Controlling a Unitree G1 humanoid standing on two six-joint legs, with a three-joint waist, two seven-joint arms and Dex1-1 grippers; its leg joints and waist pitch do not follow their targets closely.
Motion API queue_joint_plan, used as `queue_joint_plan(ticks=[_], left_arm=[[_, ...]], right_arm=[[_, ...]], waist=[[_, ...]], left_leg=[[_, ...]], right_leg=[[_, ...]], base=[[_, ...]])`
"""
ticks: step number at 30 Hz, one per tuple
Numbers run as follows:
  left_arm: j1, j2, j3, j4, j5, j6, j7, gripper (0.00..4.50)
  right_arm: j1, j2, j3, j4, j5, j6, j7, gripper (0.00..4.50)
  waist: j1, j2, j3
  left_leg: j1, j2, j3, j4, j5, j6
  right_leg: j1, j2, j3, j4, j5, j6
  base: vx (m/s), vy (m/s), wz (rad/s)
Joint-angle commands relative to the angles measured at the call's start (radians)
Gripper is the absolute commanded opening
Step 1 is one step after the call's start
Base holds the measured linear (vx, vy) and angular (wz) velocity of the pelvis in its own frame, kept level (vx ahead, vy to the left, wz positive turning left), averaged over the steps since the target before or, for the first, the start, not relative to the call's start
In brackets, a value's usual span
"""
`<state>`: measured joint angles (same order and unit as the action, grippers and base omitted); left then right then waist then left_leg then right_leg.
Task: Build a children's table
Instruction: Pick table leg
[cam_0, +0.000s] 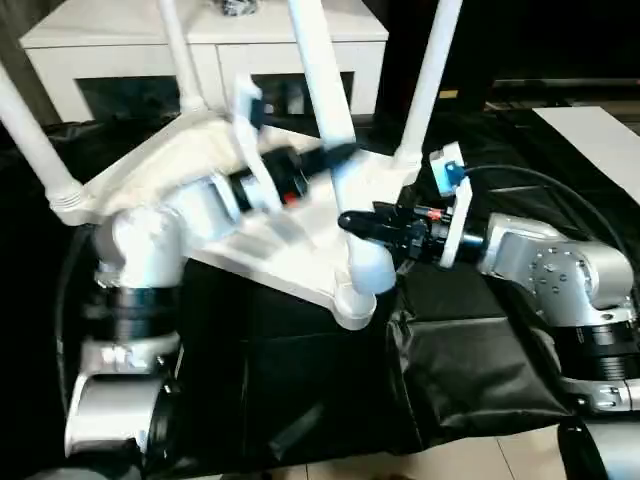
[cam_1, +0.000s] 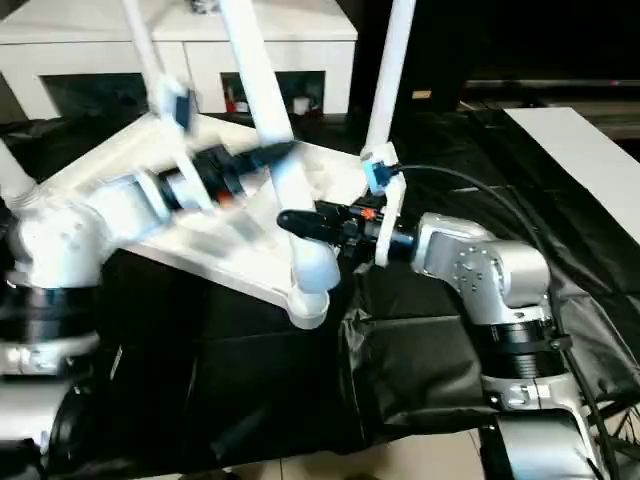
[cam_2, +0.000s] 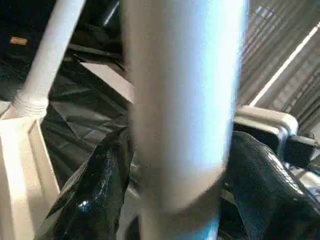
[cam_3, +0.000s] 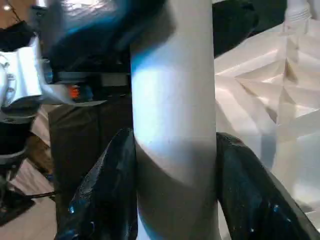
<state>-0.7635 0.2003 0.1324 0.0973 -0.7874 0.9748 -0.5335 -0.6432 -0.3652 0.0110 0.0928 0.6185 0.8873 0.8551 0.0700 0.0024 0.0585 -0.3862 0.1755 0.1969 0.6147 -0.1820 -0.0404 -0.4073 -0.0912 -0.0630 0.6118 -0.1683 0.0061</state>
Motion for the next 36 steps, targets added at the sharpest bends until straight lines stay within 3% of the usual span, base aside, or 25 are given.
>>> queue_joint_plan(ticks=[1,2,5,13,20,22,27,34,36], left_arm=[[-0.002,-0.007,-0.011,-0.025,0.018,0.000,0.015,3.12],[-0.002,-0.012,-0.005,-0.022,0.023,-0.003,0.027,2.85],[-0.004,-0.021,0.019,-0.002,0.036,-0.019,0.070,2.74],[-0.003,-0.019,0.049,0.018,0.032,-0.020,0.100,2.02],[0.004,-0.029,0.062,0.020,0.030,-0.018,0.122,1.89],[0.003,-0.032,0.067,0.022,0.026,-0.015,0.132,1.89],[0.006,-0.033,0.086,0.027,0.015,-0.003,0.148,1.88],[0.024,-0.037,0.124,0.017,-0.043,0.034,0.141,1.88],[0.035,-0.040,0.138,-0.004,-0.090,0.051,0.105,1.88]], right_arm=[[-0.031,0.004,0.011,0.011,-0.015,-0.024,-0.016,1.86],[-0.034,0.007,0.012,0.013,-0.017,-0.025,-0.018,1.86],[-0.043,0.017,0.014,0.019,-0.021,-0.027,-0.025,1.86],[-0.061,0.038,-0.007,0.045,-0.019,-0.019,-0.048,1.86],[-0.063,0.034,0.002,0.051,-0.041,-0.036,-0.052,1.86],[-0.061,0.039,0.002,0.052,-0.044,-0.050,-0.052,2.42],[-0.062,0.044,-0.059,0.022,0.034,0.001,-0.044,2.91],[-0.052,-0.005,-0.195,0.007,0.125,0.084,-0.073,3.04],[-0.038,-0.027,-0.202,0.001,0.119,0.095,-0.079,3.04]], waist=[[0.002,-0.007,-0.074],[0.002,-0.006,-0.074],[0.002,-0.006,-0.075],[0.002,-0.005,-0.078],[0.004,-0.004,-0.076],[0.004,-0.004,-0.076],[0.004,-0.006,-0.077],[0.015,-0.003,-0.077],[0.018,-0.004,-0.078]], left_leg=[[0.023,0.045,-0.022,-0.072,-0.166,-0.014],[0.022,0.044,-0.022,-0.072,-0.167,-0.014],[0.021,0.044,-0.023,-0.072,-0.165,-0.015],[0.021,0.043,-0.022,-0.071,-0.141,-0.006],[0.023,0.044,-0.022,-0.072,-0.159,-0.012],[0.022,0.044,-0.023,-0.073,-0.164,-0.015],[0.023,0.044,-0.023,-0.072,-0.157,-0.007],[0.025,0.043,-0.020,-0.070,-0.137,-0.002],[0.023,0.041,-0.020,-0.070,-0.133,-0.006]], right_leg=[[0.052,-0.050,0.040,-0.066,-0.223,-0.222],[0.052,-0.051,0.041,-0.067,-0.227,-0.217],[0.053,-0.050,0.040,-0.068,-0.223,-0.209],[0.053,-0.048,0.040,-0.061,-0.165,-0.228],[0.052,-0.049,0.040,-0.064,-0.185,-0.225],[0.052,-0.050,0.040,-0.064,-0.195,-0.220],[0.053,-0.049,0.040,-0.063,-0.187,-0.217],[0.051,-0.047,0.040,-0.063,-0.168,-0.226],[0.052,-0.047,0.039,-0.062,-0.166,-0.231]], base=[[0.000,0.000,0.00],[0.000,0.000,0.00],[0.000,0.000,0.00],[0.000,0.000,0.00],[0.000,0.000,0.00],[0.000,0.000,0.00],[0.000,0.000,0.00],[0.000,0.000,0.00],[0.000,0.000,0.00]])
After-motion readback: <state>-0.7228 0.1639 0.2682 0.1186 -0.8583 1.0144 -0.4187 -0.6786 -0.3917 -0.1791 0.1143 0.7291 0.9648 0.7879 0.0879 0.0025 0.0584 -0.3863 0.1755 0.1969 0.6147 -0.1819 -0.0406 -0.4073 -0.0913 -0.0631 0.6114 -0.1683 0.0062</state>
